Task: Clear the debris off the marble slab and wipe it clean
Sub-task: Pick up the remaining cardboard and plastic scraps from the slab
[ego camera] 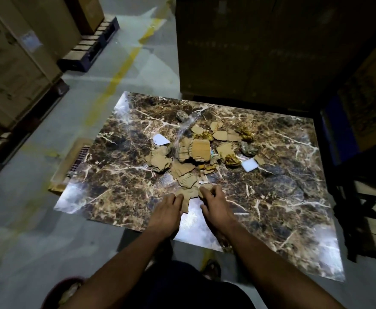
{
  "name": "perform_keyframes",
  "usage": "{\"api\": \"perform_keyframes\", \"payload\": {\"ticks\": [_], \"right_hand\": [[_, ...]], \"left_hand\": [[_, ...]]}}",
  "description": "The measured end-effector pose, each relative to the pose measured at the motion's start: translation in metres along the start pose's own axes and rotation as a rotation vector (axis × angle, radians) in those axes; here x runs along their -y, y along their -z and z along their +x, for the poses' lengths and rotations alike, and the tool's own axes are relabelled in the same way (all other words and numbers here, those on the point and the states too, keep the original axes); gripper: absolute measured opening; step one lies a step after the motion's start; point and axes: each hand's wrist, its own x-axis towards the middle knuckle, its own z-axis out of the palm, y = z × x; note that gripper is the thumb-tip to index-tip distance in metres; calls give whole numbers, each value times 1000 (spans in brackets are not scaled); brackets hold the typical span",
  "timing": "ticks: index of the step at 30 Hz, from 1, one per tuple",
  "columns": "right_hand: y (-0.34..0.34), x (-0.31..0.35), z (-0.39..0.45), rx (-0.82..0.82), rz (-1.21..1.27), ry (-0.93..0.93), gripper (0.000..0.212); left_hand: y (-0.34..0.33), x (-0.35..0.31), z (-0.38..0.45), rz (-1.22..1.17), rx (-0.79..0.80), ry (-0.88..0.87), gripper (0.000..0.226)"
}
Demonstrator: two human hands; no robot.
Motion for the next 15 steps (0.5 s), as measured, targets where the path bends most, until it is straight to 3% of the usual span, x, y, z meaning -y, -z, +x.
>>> {"api": "perform_keyframes", "payload": {"ticks": [8, 15], "right_hand": [[25, 24, 55, -37, 109, -153, 75], [70, 7, 74, -340, 156, -241, 50]], "left_hand": [[32, 40, 62, -144, 42, -9, 75], [69, 91, 94, -143, -311, -283, 41]]}}
